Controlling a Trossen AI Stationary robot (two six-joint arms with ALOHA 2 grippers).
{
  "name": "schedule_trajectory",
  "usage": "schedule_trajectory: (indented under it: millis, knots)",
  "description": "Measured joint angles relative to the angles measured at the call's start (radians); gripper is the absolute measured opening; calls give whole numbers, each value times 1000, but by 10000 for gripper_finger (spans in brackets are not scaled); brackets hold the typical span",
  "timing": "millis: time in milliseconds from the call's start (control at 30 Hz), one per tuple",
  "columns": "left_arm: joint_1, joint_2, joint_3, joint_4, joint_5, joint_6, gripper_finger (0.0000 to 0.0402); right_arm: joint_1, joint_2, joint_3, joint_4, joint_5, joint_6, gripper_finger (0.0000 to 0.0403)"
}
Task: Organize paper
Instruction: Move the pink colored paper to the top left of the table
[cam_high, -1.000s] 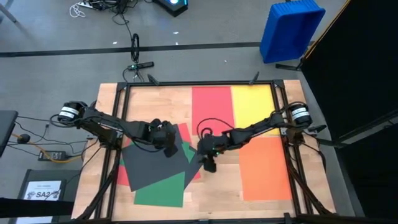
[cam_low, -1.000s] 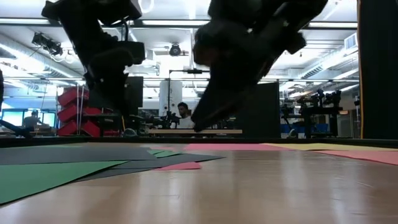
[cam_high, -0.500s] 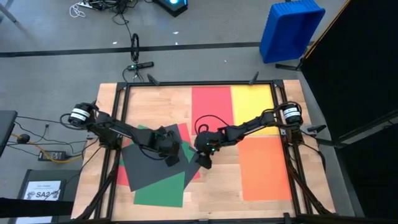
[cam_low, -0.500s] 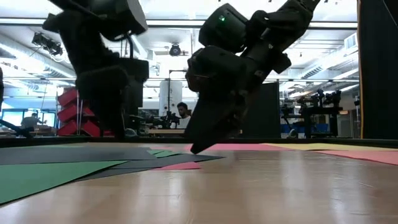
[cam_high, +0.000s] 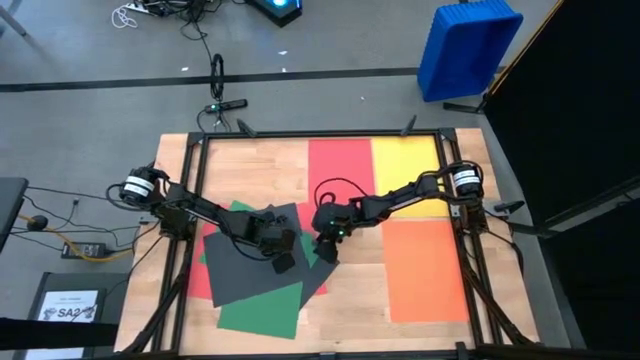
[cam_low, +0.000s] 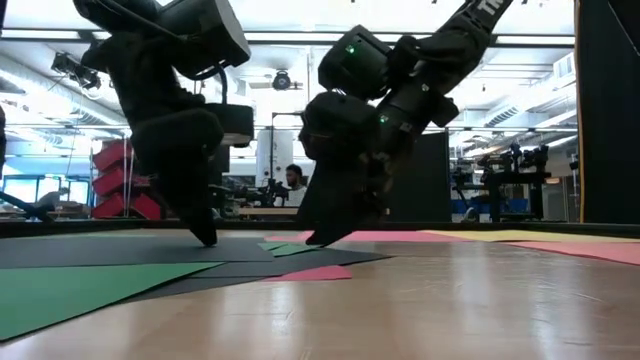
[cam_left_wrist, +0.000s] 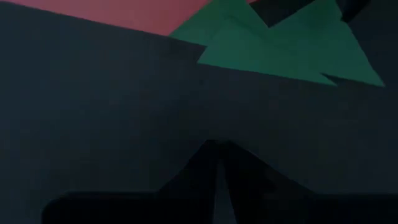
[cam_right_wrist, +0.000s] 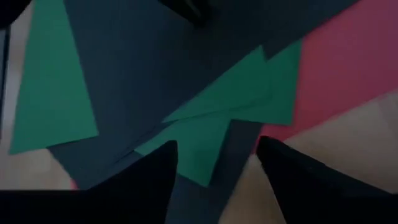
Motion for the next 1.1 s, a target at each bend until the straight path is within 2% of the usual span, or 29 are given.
schedule_trajectory:
  millis: [300, 833, 1100]
  knots:
    - [-1, 5, 0, -7, -4, -23, 16, 11, 11, 2, 11, -22, 29, 230]
    - [-1, 5, 0, -17, -7, -26, 16, 31, 17, -3, 86, -168, 85, 221]
    - [-1, 5, 0, -24, -7, -26, 16, 31, 17, -3, 142, -193, 86, 225]
